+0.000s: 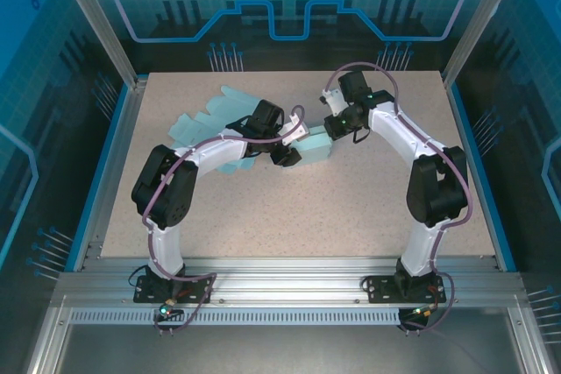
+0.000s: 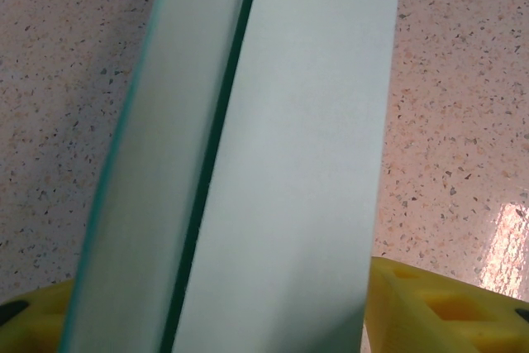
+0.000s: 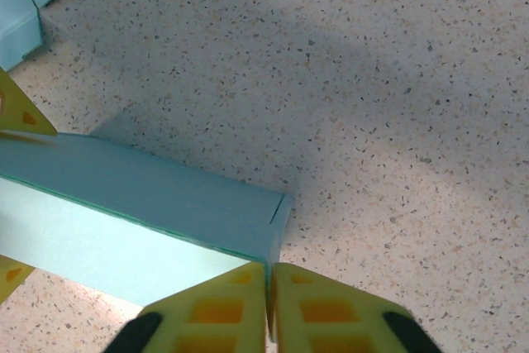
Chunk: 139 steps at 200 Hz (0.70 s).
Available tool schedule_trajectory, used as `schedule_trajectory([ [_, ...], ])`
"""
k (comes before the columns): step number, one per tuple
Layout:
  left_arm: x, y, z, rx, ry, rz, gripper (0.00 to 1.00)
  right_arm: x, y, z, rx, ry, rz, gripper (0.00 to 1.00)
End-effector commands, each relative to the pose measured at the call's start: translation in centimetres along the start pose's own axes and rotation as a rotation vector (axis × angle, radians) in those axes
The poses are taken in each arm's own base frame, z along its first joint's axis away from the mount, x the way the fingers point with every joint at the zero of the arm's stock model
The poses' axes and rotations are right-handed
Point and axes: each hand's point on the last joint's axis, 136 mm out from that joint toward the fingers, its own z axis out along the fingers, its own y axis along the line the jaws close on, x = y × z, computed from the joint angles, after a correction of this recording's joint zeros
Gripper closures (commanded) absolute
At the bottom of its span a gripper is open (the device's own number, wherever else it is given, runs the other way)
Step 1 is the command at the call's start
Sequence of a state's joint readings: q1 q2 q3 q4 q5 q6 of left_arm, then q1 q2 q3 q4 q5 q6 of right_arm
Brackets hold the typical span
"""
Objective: Fold the paper box
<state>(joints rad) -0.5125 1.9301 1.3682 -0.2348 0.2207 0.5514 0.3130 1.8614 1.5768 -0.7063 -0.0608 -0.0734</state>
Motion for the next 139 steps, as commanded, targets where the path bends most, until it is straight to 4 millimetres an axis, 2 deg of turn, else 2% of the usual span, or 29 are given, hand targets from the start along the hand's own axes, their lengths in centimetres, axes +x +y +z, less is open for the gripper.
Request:
schedule_trajectory([
  [1,0.2,0.4,0.2,-0.002,0.012,-0.002,0.39,0.3,0.3,0.0,-0.02,0.011,0.017,0.95],
  [11,0.1,0.5,0.1,-0.011,0.01,-0.005,0.39,0.3,0.4,-0.2,-0.02,0.011,0.022,1.0],
  [55,-1.5,1.7,-1.0,-0.075,-0.042,-0.048,0.31,0.8,0.4,-1.0,0.022,0.045,0.065,1.0],
  [91,-2.7,3.2,-2.3,-0.171,-0.098,-0.104,0.07,1.2,0.5,-1.0,0.056,0.068,0.05,1.0],
  [104,-3.2,3.8,-3.2,-0.214,-0.126,-0.141,0.01,1.2,0.6,-1.1,0.069,0.071,0.037,1.0],
  [139,-4.2,4.7,-6.0,-0.265,-0.206,-0.249,0.01,1.0,0.8,-1.4,0.084,0.069,0.012,1.0],
])
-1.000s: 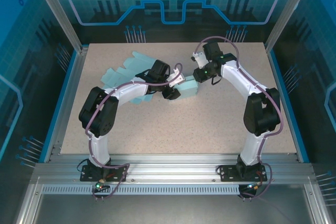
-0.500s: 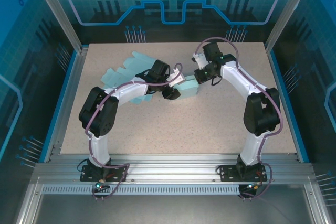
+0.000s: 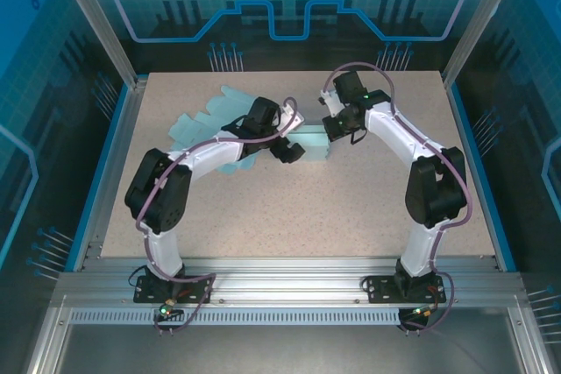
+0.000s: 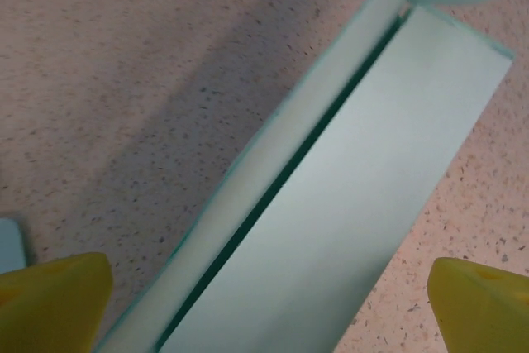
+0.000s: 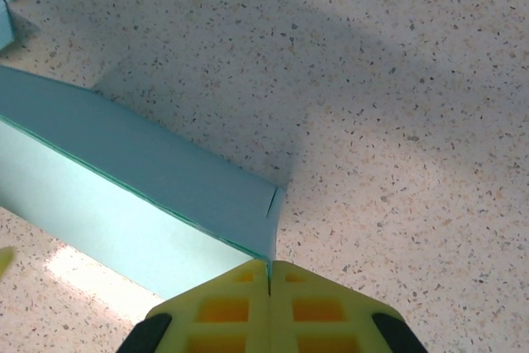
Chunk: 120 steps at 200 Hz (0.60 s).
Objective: Fold the paper box
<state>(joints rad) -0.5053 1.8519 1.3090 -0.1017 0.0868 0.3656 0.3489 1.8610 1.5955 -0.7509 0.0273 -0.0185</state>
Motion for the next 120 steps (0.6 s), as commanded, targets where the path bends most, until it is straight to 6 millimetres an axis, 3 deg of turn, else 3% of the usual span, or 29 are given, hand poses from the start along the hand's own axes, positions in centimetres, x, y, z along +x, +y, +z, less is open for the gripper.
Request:
schedule_trajectory([
  [1,-2.9,1.9,-3.1,-0.079,-0.113,-0.104,0.01,0.6,0.4,-1.2,0.017,0.032,-0.015,1.0],
  [23,-2.9,3.0,-4.8,-0.102,-0.124,-0.176,0.02,0.6,0.5,-1.3,0.021,0.032,-0.021,1.0],
  [57,-1.7,4.3,-7.5,-0.063,-0.1,-0.316,0.24,0.5,0.8,-1.1,0.014,0.032,-0.024,1.0],
  [72,-1.1,4.5,-8.2,-0.047,-0.072,-0.348,0.29,0.5,0.8,-1.1,0.015,0.034,-0.025,1.0],
  [93,-0.2,4.9,-7.9,-0.057,-0.011,-0.356,0.36,0.2,0.9,-1.2,0.011,0.03,-0.027,1.0],
  [120,0.8,4.7,-6.3,-0.031,0.058,-0.347,0.37,0.1,1.1,-1.3,0.013,0.033,-0.03,1.0],
])
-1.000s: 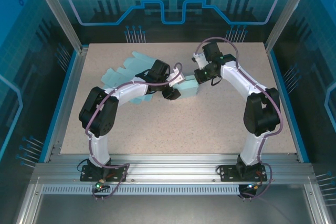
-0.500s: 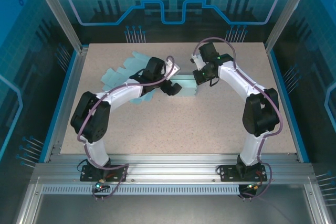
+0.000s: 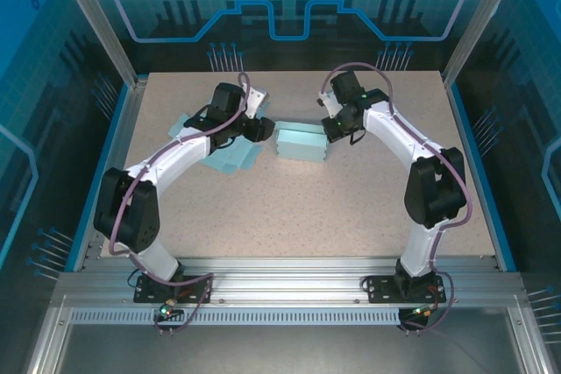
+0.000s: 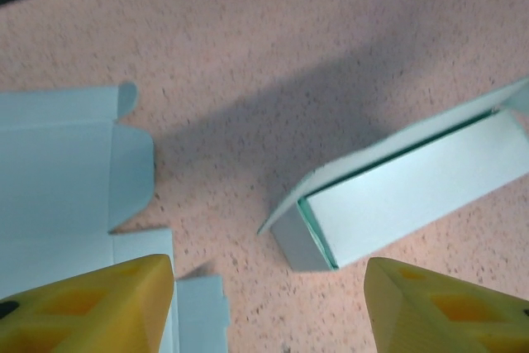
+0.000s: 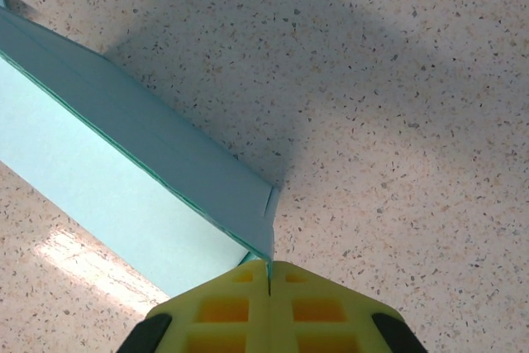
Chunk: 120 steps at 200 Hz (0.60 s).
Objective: Fold the paper box
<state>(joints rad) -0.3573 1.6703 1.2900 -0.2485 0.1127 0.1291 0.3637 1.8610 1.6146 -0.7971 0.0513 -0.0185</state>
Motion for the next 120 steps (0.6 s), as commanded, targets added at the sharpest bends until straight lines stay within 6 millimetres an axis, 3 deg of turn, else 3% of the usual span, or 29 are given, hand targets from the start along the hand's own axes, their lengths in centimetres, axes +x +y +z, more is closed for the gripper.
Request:
schedule_trajectory([
  [1,1.1,-0.8,0.9,0.046,0.087,-0.014,0.37,-0.3,0.7,-0.9,-0.002,0.003,-0.019,1.0],
  [106,0.5,0.6,5.3,0.026,0.117,0.093,0.4,-0.5,0.8,-0.7,-0.005,0.012,-0.031,1.0],
  [120,0.5,0.6,5.6,0.031,0.125,0.092,0.47,-0.6,0.8,-0.7,-0.004,0.013,-0.033,1.0],
])
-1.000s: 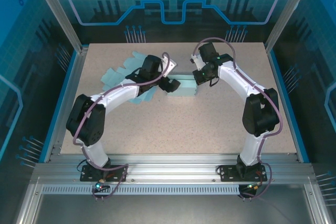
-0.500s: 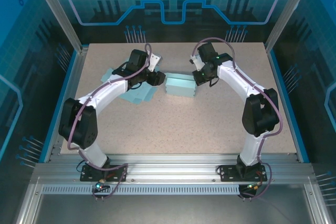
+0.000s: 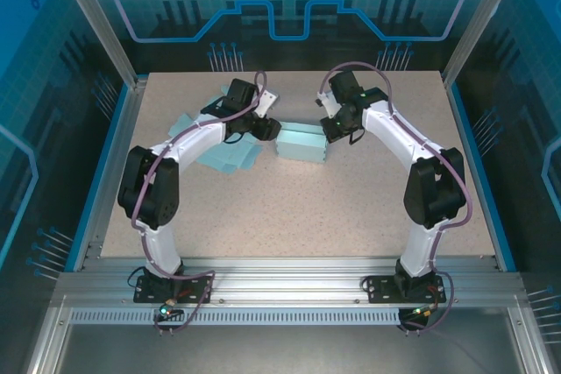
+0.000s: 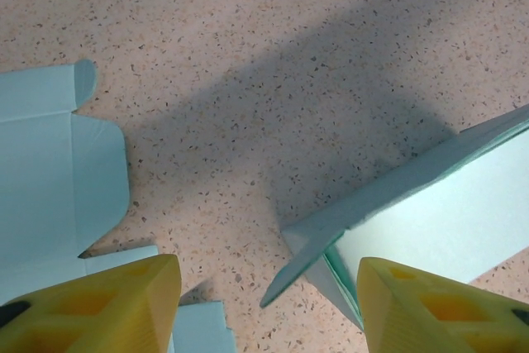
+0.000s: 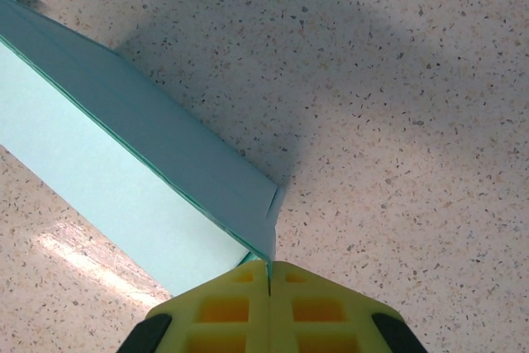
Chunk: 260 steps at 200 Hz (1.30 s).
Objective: Fold the paper box
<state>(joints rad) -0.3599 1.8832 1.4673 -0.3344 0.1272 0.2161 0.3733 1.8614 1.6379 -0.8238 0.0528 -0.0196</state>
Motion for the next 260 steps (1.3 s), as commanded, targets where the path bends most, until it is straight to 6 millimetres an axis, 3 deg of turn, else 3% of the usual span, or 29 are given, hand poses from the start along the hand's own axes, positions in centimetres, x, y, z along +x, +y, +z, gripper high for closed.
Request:
schedule_trajectory([
  [1,-0.6,0.1,0.5,0.003,0.007,0.028,0.47,-0.4,0.4,-0.1,-0.002,0.01,-0.024,1.0],
  [39,-0.4,-0.1,0.8,0.019,0.029,-0.025,0.75,-0.5,0.4,0.0,-0.006,0.012,-0.006,1.0],
  [97,-1.1,-1.6,-0.1,0.09,-0.002,-0.179,0.86,-0.6,0.9,0.7,-0.014,0.01,0.044,1.0],
  [116,-1.3,-1.4,0.0,0.083,-0.007,-0.168,0.85,-0.8,0.9,0.7,-0.015,0.006,0.042,1.0],
  [132,-1.3,-0.8,-0.2,0.045,-0.001,-0.139,0.72,-0.7,1.0,0.8,-0.018,0.009,0.03,1.0],
  [165,-1.9,0.1,-0.8,0.015,-0.017,-0.103,0.73,-0.6,1.1,0.9,-0.018,0.013,0.019,1.0],
  [194,-2.3,0.3,-0.1,0.023,-0.015,-0.08,0.71,-0.6,1.3,0.9,-0.022,0.014,0.007,1.0],
  [237,-2.6,0.3,0.5,0.033,-0.002,-0.065,0.87,-0.5,1.2,0.9,-0.017,0.023,0.012,1.0],
  [260,-2.3,0.0,0.5,0.05,0.002,-0.079,0.9,-1.0,1.6,0.6,-0.034,0.01,0.034,1.0],
])
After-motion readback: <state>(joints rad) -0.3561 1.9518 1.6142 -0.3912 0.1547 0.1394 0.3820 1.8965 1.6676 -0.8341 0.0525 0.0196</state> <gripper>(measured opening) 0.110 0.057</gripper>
